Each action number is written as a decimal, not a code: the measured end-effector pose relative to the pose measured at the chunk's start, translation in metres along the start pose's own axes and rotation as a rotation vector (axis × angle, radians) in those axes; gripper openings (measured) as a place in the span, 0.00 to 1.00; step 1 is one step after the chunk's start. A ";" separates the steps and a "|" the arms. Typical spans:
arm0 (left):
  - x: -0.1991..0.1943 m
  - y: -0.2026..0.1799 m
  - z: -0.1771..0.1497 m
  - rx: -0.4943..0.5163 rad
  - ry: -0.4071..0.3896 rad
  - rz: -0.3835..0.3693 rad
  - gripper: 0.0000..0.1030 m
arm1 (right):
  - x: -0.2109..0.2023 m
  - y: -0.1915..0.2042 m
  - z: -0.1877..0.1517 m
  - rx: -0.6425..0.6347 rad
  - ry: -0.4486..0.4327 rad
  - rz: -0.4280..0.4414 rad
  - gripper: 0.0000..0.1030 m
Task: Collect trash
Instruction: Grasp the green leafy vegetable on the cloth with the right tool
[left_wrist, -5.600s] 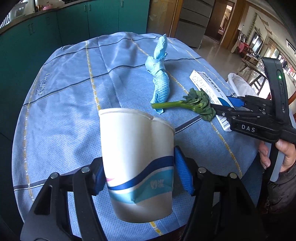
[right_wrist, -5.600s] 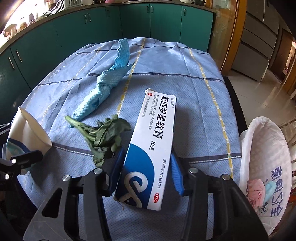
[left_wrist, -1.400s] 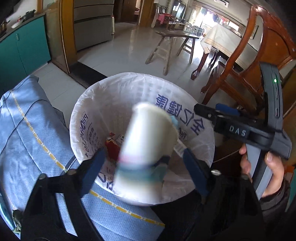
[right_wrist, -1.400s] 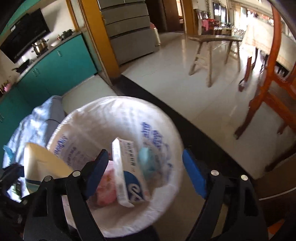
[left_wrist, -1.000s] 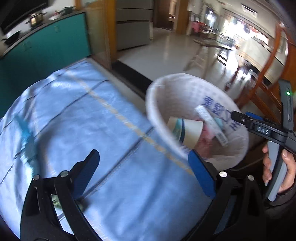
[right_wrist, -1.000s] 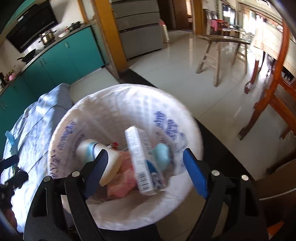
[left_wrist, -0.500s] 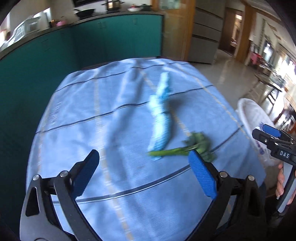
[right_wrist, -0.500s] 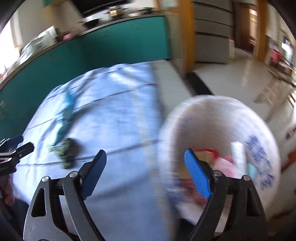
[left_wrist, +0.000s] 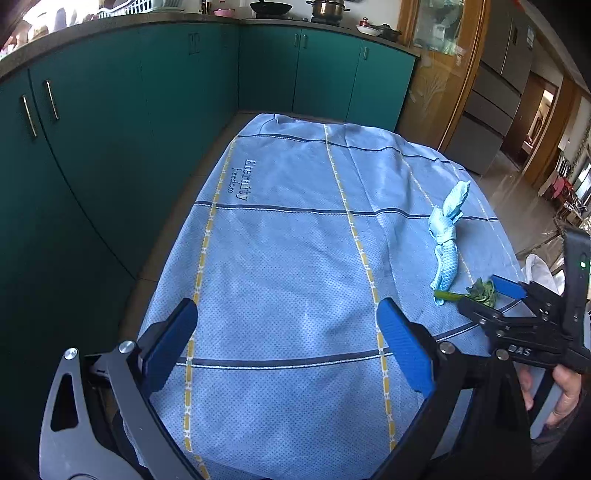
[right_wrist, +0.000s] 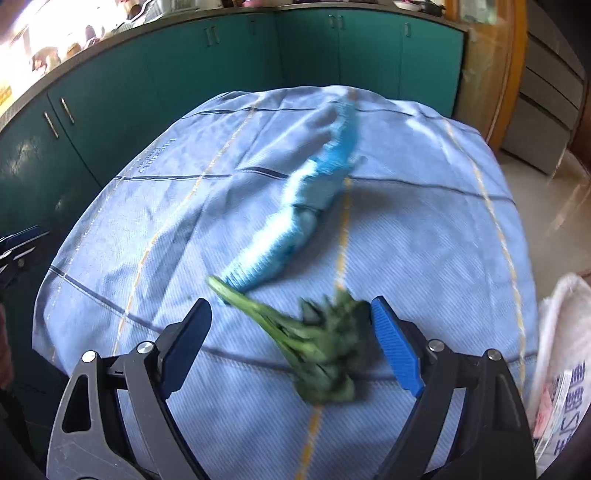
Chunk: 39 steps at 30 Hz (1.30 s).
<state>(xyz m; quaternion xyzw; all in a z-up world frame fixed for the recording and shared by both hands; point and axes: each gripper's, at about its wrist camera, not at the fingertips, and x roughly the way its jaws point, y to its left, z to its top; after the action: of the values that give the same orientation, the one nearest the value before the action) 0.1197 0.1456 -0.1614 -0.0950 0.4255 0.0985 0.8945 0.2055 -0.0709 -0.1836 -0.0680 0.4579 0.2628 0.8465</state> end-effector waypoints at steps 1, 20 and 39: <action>0.000 -0.001 -0.001 0.005 0.000 0.000 0.95 | 0.005 0.004 0.003 -0.007 0.006 -0.008 0.83; 0.011 -0.032 -0.013 0.078 0.035 -0.062 0.95 | -0.027 -0.012 -0.019 0.003 -0.028 -0.005 0.24; 0.049 -0.117 0.007 0.164 0.095 -0.202 0.95 | -0.054 -0.070 -0.066 0.231 -0.008 -0.118 0.29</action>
<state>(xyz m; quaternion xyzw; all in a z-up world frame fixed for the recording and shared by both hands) 0.1850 0.0390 -0.1854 -0.0683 0.4621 -0.0315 0.8836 0.1680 -0.1753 -0.1863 0.0041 0.4772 0.1584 0.8644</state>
